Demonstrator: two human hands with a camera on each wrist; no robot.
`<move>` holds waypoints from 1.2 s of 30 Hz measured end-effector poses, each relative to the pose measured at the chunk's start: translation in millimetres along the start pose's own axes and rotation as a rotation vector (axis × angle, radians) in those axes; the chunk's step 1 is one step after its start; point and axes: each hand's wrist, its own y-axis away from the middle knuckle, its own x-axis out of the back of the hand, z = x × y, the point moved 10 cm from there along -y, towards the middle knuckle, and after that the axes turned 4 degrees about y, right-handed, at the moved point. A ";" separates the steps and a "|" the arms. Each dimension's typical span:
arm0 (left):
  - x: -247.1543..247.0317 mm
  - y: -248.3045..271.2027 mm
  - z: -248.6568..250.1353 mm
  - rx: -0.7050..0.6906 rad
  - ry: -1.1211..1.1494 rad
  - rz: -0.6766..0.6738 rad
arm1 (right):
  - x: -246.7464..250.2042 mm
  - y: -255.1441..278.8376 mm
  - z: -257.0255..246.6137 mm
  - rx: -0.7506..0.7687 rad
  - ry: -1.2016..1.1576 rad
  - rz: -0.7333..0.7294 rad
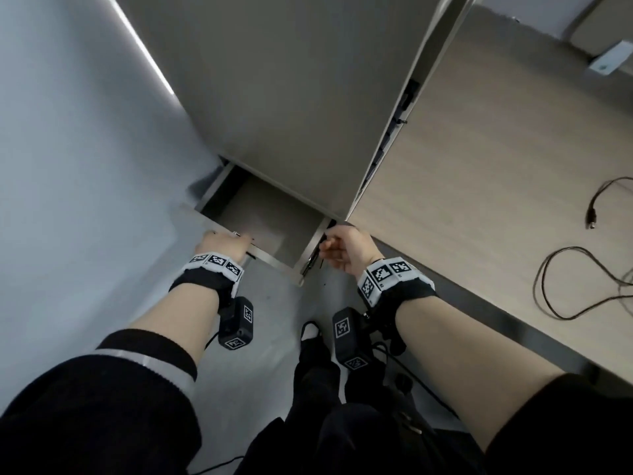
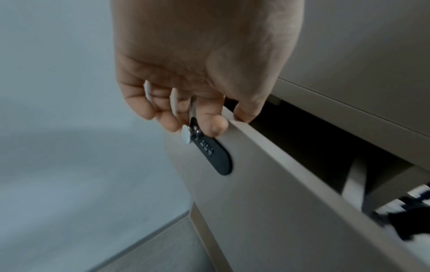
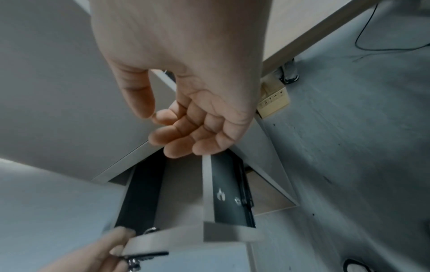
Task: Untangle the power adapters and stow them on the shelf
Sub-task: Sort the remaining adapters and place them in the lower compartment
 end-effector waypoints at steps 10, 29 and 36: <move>11.9 38.3 -115.0 0.102 -0.121 0.046 | -82.2 22.4 6.6 0.064 0.202 -0.163; -60.5 137.6 121.8 -0.467 -0.180 -0.210 | 42.2 50.7 -52.8 0.261 0.061 -0.095; -172.7 239.6 278.0 -0.761 -0.309 -0.364 | 234.8 79.0 -71.5 0.326 -0.057 0.189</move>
